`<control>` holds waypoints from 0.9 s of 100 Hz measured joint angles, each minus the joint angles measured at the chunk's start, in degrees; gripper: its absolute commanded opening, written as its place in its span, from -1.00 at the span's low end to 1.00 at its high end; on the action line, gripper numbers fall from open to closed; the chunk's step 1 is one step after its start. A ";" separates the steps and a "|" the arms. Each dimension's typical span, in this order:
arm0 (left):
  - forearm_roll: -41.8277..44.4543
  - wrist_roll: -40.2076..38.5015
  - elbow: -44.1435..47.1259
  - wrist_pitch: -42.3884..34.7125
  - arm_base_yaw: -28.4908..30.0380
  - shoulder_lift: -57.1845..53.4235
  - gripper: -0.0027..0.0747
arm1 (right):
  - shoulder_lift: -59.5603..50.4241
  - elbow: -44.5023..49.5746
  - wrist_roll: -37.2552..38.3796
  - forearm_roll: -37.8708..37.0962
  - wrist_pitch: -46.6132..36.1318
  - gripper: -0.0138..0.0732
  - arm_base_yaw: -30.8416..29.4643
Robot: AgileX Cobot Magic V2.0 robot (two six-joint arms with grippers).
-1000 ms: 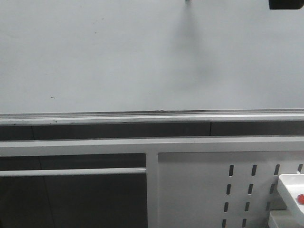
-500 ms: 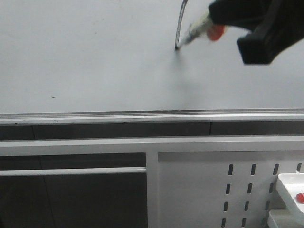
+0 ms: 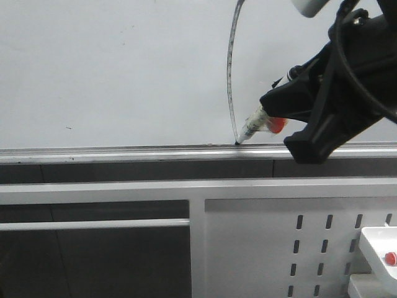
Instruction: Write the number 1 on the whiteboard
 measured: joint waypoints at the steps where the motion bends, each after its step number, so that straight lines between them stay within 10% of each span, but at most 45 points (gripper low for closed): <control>1: 0.00 0.00 0.00 0.00 0.00 0.00 -0.98 | 0.00 0.00 0.00 0.00 -0.10 -0.85 0.00; 29: -0.70 0.00 0.00 7.17 0.00 0.00 -0.92 | -12.09 -1.28 -0.59 2.58 7.04 -0.86 9.79; 53: -0.25 6.49 -4.07 19.38 0.00 9.45 -0.02 | -25.14 -11.71 -0.93 2.73 29.27 -0.86 22.67; 90: -4.85 26.51 -17.50 26.14 0.00 31.45 -0.05 | -21.89 -25.62 -0.93 5.45 45.82 -0.86 25.01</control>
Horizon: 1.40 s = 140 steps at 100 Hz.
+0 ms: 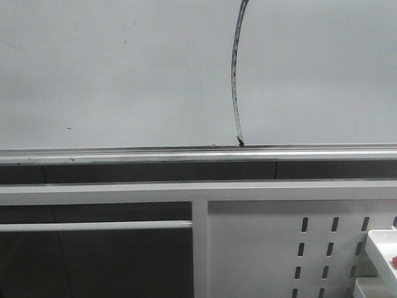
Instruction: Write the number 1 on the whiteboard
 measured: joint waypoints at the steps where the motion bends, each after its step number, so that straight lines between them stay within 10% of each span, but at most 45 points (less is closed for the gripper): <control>1: -0.13 0.16 -0.18 0.11 0.00 0.35 -0.07 | 0.26 -0.16 0.00 0.00 0.02 -0.86 0.10; 26: -1.80 1.92 -4.75 0.99 0.00 7.74 -0.40 | 5.18 -3.85 -0.12 0.13 1.56 -0.86 2.48; 140: -4.76 6.67 -5.33 3.18 0.00 10.15 -0.39 | 9.59 -8.16 -1.00 -0.71 1.22 -0.86 7.53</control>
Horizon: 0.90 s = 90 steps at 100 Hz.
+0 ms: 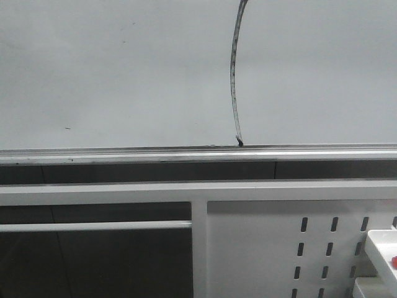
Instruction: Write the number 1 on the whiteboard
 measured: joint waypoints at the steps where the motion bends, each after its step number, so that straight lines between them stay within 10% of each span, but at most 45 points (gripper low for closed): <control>1: -0.04 0.00 0.00 0.00 0.00 0.00 -0.39 | 0.00 0.00 0.00 0.00 0.00 -0.86 0.00; 90: -6.70 0.34 0.00 2.57 0.00 0.34 -0.40 | 0.27 -0.57 0.00 -0.09 3.97 -0.86 0.08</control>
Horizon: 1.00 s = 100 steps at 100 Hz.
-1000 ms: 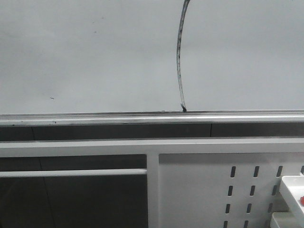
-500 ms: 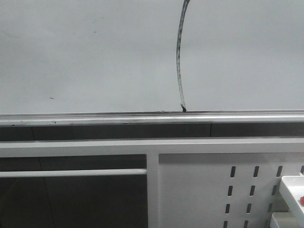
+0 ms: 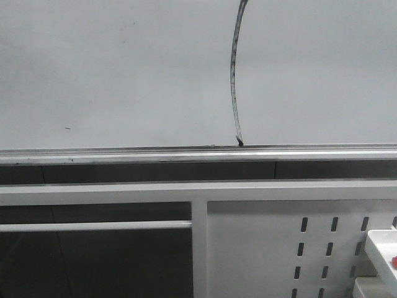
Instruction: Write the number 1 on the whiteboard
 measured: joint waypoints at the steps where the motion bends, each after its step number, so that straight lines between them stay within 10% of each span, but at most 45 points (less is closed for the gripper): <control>1: 0.02 0.00 0.00 0.00 0.00 0.00 -0.40 | 0.00 0.00 0.00 0.00 0.11 -0.86 0.00; 30: -0.03 0.83 0.00 0.77 0.00 0.00 -0.98 | 0.00 -0.09 0.00 0.08 0.21 -0.86 0.00; 54: 0.43 2.15 0.00 1.48 0.00 0.00 -0.98 | 0.13 -0.09 0.21 0.68 0.55 -0.82 0.00; 83: -0.50 1.03 0.00 -0.30 0.00 0.00 -0.98 | 0.13 -0.09 0.19 0.14 0.77 0.69 0.03; 100: -1.58 0.26 0.14 -3.63 0.00 0.00 -0.98 | -0.70 -0.09 0.10 -0.54 1.63 0.55 -0.21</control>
